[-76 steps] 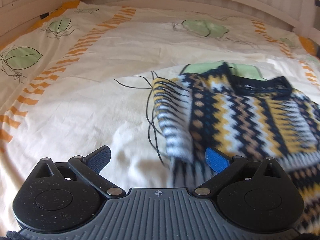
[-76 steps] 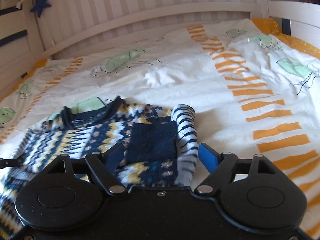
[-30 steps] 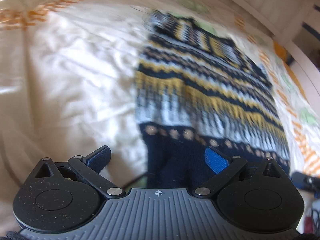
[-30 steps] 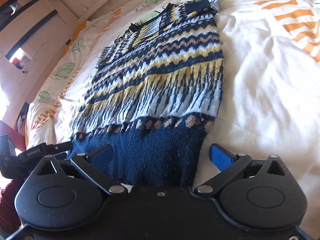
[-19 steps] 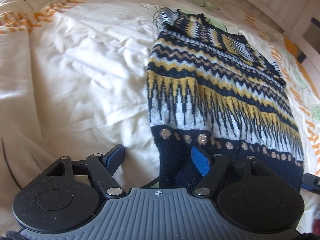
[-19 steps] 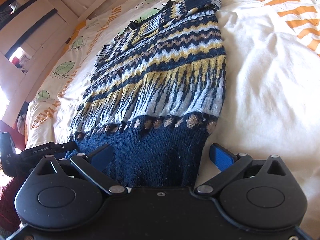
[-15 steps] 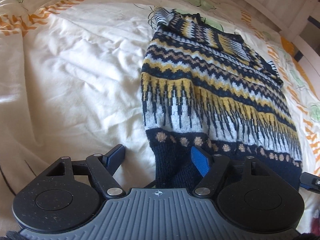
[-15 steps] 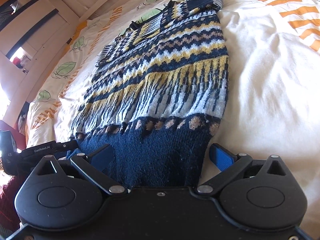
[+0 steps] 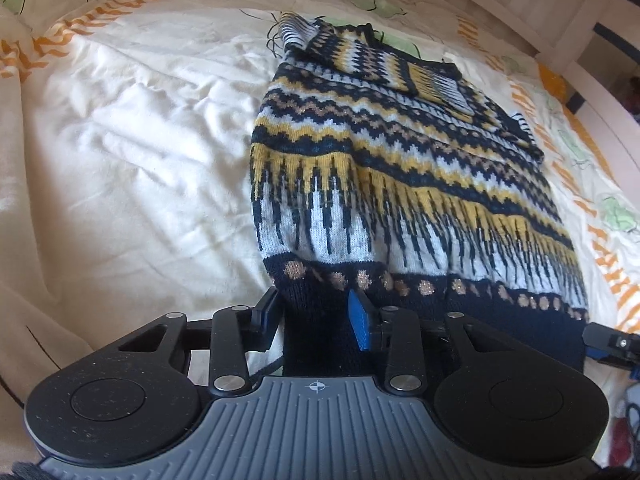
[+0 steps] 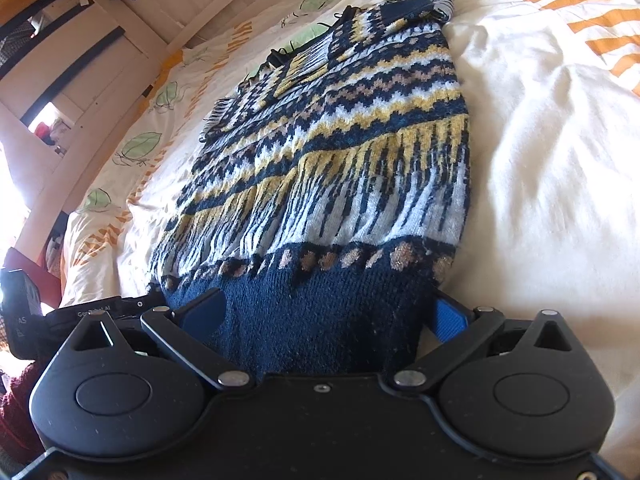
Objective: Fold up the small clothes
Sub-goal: 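Grasp the navy hem with both grippers and lift it toward the collar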
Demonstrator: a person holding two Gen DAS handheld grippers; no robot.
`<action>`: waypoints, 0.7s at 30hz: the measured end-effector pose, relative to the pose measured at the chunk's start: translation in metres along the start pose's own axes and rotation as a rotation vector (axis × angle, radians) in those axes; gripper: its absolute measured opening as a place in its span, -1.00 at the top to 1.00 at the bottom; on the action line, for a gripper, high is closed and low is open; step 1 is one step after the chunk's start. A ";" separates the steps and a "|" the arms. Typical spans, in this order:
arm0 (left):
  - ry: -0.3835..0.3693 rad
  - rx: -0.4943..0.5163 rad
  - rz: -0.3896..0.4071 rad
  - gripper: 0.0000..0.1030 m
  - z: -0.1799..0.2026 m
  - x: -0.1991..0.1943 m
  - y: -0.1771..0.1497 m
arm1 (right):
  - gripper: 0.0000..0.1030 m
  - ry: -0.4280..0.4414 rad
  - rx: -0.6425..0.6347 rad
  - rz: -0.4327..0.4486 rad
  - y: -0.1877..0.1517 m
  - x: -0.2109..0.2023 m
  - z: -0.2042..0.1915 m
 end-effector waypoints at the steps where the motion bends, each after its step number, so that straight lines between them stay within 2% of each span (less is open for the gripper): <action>1: -0.009 -0.012 0.000 0.33 -0.002 0.000 0.001 | -1.00 0.002 0.003 0.001 0.000 0.000 0.000; 13: -0.121 -0.121 0.023 0.43 -0.017 0.005 0.003 | -1.00 0.054 0.050 0.029 -0.001 0.003 0.006; 15: -0.134 -0.132 0.028 0.58 -0.019 0.004 0.003 | -1.00 0.071 0.071 0.032 -0.001 0.003 0.009; 16: -0.143 -0.139 0.029 0.74 -0.019 0.004 0.003 | -1.00 0.079 0.080 0.029 0.000 0.003 0.010; 18: -0.150 -0.144 0.033 0.81 -0.018 0.004 0.002 | -0.97 0.083 0.083 0.017 0.002 0.002 0.011; 19: -0.146 -0.140 0.037 0.81 -0.017 0.003 0.002 | -0.69 0.071 0.079 0.016 0.002 0.001 0.010; 20: -0.141 -0.137 0.043 0.82 -0.016 0.001 0.002 | -0.02 0.057 0.070 0.020 0.002 -0.001 0.009; 21: -0.139 -0.136 0.052 0.82 -0.014 -0.002 0.002 | 0.37 0.044 0.066 0.017 0.001 -0.002 0.008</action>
Point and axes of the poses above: each gripper's, at about its wrist camera, not at the fingertips, and x roughly the way its jaws point, z to its right, y to its top, the point moved 1 cm from there along x, roughly the way its jaws point, and after that the axes turned 10 degrees about -y, right-handed, at the moved point
